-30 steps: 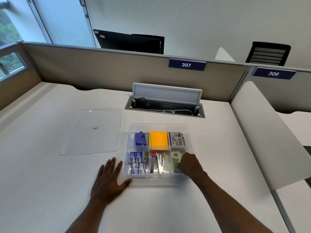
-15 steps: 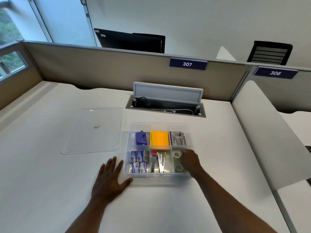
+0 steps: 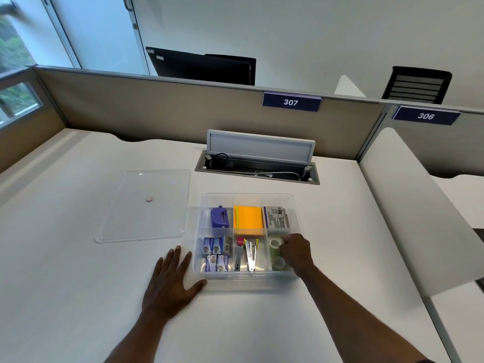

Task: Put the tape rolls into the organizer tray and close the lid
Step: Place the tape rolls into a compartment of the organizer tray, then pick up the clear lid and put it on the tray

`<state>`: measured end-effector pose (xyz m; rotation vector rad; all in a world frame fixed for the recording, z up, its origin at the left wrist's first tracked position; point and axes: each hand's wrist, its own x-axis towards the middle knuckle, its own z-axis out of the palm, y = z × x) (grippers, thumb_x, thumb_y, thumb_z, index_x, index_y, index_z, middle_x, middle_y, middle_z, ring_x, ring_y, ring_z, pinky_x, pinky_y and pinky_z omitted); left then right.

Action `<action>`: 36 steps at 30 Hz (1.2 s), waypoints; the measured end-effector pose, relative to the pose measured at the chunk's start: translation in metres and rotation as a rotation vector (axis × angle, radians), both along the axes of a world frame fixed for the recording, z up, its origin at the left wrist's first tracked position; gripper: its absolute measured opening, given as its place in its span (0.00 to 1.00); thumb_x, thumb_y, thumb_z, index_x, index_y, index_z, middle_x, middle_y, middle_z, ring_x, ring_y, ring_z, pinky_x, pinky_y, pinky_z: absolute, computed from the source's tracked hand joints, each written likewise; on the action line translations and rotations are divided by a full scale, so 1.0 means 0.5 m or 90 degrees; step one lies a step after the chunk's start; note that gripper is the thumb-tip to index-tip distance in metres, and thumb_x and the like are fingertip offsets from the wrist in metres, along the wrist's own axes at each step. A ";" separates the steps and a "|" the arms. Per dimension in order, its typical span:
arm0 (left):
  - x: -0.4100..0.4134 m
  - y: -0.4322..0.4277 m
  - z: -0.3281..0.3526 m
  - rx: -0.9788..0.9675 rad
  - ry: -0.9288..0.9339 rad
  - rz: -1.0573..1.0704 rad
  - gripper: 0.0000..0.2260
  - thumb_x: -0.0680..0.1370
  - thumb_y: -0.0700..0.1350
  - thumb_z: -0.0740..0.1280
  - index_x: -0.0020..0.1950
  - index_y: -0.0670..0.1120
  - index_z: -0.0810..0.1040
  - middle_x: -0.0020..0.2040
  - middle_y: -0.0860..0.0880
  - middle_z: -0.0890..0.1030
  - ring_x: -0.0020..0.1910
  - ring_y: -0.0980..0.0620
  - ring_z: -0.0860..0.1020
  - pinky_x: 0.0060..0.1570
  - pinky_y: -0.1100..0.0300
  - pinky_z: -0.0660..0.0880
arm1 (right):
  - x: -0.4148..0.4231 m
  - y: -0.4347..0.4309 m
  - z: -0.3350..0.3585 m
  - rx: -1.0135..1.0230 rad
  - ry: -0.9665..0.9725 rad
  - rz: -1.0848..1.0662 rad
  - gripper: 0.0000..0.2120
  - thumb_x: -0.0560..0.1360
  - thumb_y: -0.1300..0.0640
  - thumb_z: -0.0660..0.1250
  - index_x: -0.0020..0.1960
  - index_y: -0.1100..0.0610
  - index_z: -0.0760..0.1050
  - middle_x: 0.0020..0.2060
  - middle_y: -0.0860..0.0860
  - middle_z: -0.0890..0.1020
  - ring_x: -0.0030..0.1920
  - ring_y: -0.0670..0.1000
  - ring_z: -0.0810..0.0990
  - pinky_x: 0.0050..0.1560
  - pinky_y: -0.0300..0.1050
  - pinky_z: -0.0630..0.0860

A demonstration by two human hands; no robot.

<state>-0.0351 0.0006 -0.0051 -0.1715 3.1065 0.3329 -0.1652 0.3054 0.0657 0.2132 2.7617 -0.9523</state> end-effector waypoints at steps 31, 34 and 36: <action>0.008 -0.080 0.052 0.245 0.041 0.106 0.27 0.76 0.61 0.62 0.73 0.53 0.65 0.76 0.54 0.63 0.74 0.56 0.61 0.72 0.59 0.58 | -0.025 -0.312 0.162 -0.151 0.351 0.068 0.10 0.74 0.63 0.63 0.54 0.64 0.79 0.49 0.60 0.83 0.50 0.57 0.80 0.52 0.45 0.74; -0.012 -0.128 0.078 0.268 0.102 0.197 0.20 0.78 0.53 0.65 0.69 0.48 0.72 0.72 0.49 0.71 0.71 0.52 0.68 0.70 0.57 0.64 | -0.032 -0.384 0.158 -0.172 0.248 0.092 0.10 0.74 0.62 0.63 0.51 0.65 0.79 0.47 0.60 0.84 0.49 0.58 0.81 0.45 0.40 0.69; -0.030 -0.161 0.094 0.275 0.123 0.243 0.19 0.78 0.50 0.66 0.67 0.46 0.74 0.70 0.48 0.73 0.70 0.50 0.70 0.69 0.55 0.65 | -0.040 -0.428 0.151 -0.162 0.161 0.091 0.09 0.73 0.61 0.63 0.45 0.65 0.79 0.43 0.61 0.83 0.47 0.58 0.79 0.42 0.40 0.65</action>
